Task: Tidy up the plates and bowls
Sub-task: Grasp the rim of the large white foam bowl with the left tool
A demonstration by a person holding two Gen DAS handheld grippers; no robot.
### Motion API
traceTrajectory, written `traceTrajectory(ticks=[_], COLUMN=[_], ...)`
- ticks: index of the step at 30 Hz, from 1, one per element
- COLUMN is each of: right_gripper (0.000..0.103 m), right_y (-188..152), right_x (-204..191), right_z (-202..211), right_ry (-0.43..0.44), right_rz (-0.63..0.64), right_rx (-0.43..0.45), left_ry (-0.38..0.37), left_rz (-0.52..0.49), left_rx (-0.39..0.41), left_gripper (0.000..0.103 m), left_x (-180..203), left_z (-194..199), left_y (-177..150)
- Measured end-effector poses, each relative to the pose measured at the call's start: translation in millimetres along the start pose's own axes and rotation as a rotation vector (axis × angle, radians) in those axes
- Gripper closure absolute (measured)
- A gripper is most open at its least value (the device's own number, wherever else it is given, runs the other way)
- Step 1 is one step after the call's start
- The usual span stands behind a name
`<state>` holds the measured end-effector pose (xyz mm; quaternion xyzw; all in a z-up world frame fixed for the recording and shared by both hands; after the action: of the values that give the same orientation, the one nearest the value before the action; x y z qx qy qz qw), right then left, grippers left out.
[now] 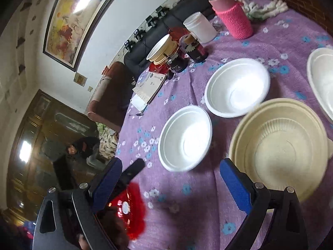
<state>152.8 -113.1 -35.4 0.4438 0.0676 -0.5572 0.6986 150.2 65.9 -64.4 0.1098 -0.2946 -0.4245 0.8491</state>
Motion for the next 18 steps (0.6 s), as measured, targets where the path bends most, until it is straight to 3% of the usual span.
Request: traceTrajectory(ticks=[9, 15, 17, 18], right_gripper=[0.009, 0.027, 0.030, 0.031], right_y=[25, 23, 22, 22], right_x=[16, 33, 39, 42], right_z=[-45, -71, -76, -77], right_ry=[-0.009, -0.080, -0.114, -0.126], right_rz=[-0.052, -0.057, -0.064, -0.063], right_rx=[-0.071, -0.145, -0.155, -0.158], left_ry=[0.004, 0.014, 0.020, 0.026], left_rz=[0.029, 0.019, 0.014, 0.008], left_rx=[-0.030, -0.038, -0.038, -0.044], left_gripper=[0.022, 0.022, 0.028, 0.037], left_x=[7, 9, 9, 9], left_z=[-31, -45, -48, -50], left_y=[10, 9, 10, 10])
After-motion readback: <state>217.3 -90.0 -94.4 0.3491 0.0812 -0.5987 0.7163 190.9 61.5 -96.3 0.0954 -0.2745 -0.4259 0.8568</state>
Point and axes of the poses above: each gripper's, at about its wrist camera, not at the fingertips, and z roughly against the way its jaws point, x to its right, y to its top, the point moved 7 cm from there along -z, roughly the way its jaws point, and after that the axes turned 14 degrees about z, right-handed, at the moved point
